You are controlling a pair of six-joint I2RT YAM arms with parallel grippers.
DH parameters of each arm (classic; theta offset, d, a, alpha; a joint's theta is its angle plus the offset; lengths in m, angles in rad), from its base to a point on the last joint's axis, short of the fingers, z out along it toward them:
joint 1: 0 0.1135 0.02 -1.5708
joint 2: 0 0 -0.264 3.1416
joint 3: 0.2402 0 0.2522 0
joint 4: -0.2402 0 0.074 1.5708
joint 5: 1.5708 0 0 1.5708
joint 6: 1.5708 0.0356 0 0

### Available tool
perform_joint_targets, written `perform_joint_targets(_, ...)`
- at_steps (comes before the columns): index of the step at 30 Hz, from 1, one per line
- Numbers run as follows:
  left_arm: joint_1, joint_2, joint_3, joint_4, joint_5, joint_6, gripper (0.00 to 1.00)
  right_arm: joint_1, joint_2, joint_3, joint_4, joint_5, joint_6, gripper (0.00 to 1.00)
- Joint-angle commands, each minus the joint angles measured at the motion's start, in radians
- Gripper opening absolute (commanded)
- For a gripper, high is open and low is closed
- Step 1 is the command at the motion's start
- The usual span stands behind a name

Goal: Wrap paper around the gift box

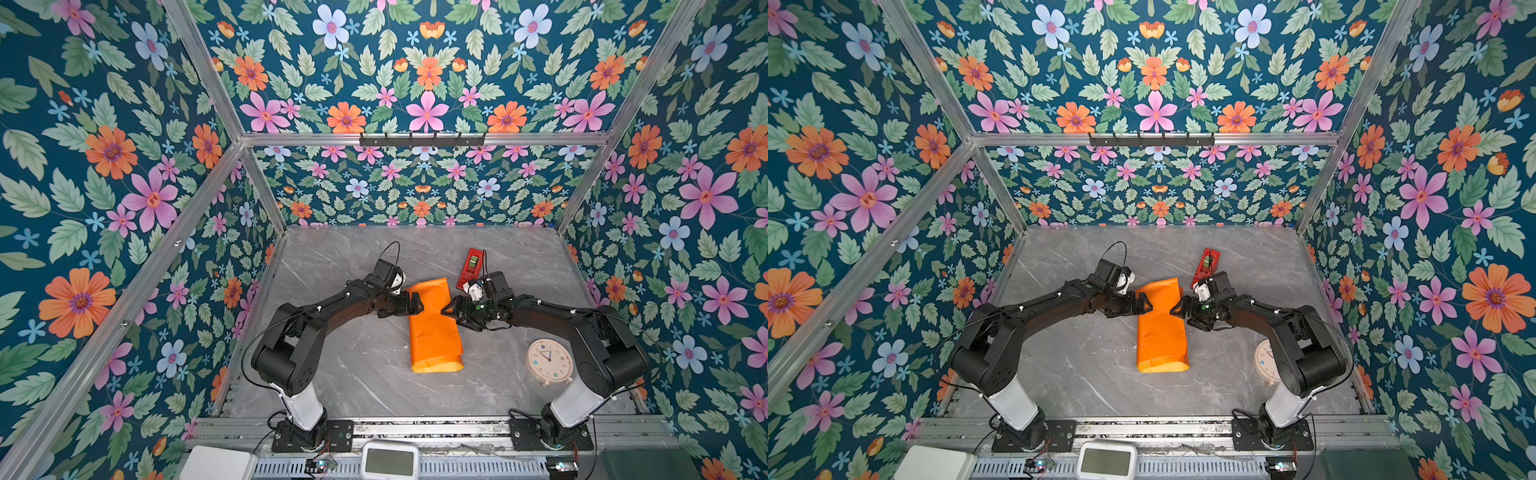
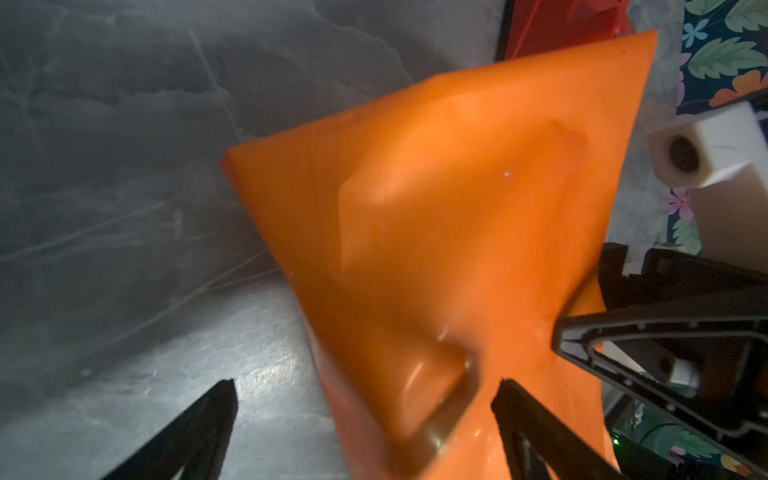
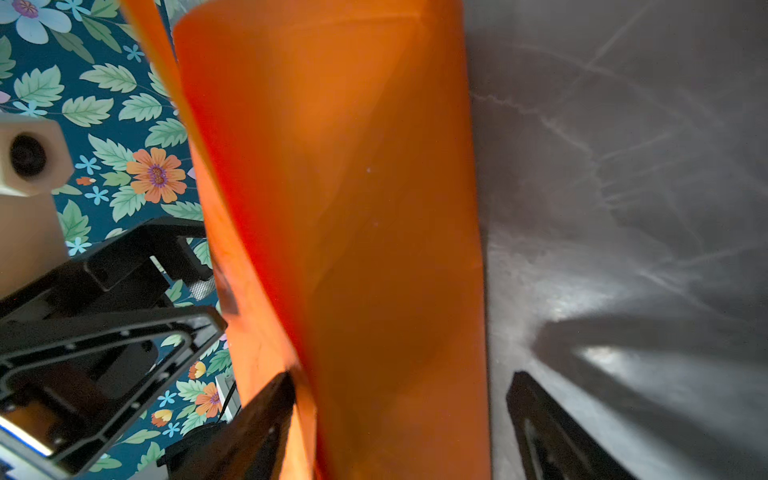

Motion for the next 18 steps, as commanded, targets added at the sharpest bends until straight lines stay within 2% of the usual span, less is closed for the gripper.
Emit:
perform_joint_targets(1,0.008,-0.005,-0.017,0.004,-0.008,-0.017,0.99,0.003,0.002,-0.023,-0.201,0.107,-0.013,0.81)
perform_joint_targets(9,0.008,0.015,-0.063,-0.027,0.003,0.014,0.99,0.005,0.002,-0.035,-0.189,0.112,-0.001,0.81)
perform_joint_targets(14,0.017,0.004,-0.087,0.012,0.079,-0.008,0.99,0.009,0.002,-0.033,-0.187,0.114,0.002,0.81)
perform_joint_targets(18,0.029,-0.036,-0.113,0.111,0.178,-0.086,1.0,0.011,0.002,-0.033,-0.187,0.115,0.002,0.81)
